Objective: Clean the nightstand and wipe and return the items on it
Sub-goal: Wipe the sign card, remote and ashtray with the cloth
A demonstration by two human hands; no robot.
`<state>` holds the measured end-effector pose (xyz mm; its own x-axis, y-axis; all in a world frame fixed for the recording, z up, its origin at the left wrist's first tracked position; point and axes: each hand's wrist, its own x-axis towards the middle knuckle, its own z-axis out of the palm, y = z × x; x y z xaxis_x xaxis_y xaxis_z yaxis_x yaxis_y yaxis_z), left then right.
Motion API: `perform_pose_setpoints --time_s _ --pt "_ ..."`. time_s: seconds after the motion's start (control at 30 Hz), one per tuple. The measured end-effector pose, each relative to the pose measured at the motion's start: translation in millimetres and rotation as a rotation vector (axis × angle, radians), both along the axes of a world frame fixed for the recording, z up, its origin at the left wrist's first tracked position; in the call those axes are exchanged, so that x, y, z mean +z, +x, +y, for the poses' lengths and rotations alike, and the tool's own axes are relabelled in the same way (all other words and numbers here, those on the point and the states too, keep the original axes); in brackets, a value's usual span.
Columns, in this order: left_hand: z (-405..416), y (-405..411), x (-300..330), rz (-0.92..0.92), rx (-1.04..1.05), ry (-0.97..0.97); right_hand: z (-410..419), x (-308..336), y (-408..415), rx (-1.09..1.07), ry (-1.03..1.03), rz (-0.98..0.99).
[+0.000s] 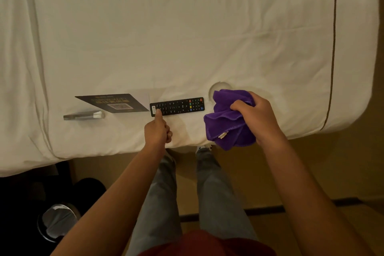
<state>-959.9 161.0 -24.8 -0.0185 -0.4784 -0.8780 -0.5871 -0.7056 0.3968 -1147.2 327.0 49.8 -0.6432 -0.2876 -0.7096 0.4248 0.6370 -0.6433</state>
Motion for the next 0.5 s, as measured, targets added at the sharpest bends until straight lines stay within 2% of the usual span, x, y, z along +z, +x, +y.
perform_pose_setpoints --time_s 0.1,0.2,0.27,0.37,0.5 --pt "9.9 -4.5 17.4 0.108 -0.112 -0.059 15.0 3.3 -11.6 -0.097 0.016 0.026" --pt "15.5 -35.5 27.6 0.14 -0.357 -0.282 29.6 6.6 -23.2 -0.182 0.033 0.046" --pt "21.5 -64.6 26.7 0.178 -0.581 -0.451 41.0 8.8 -30.7 -0.218 0.043 0.061" --pt "34.2 -107.5 17.2 0.162 -1.029 -0.707 57.2 9.0 -38.1 -0.25 0.051 0.082" --pt "52.2 -137.2 -9.5 0.106 -1.537 -0.806 74.3 6.9 -41.9 -0.284 0.028 0.081"
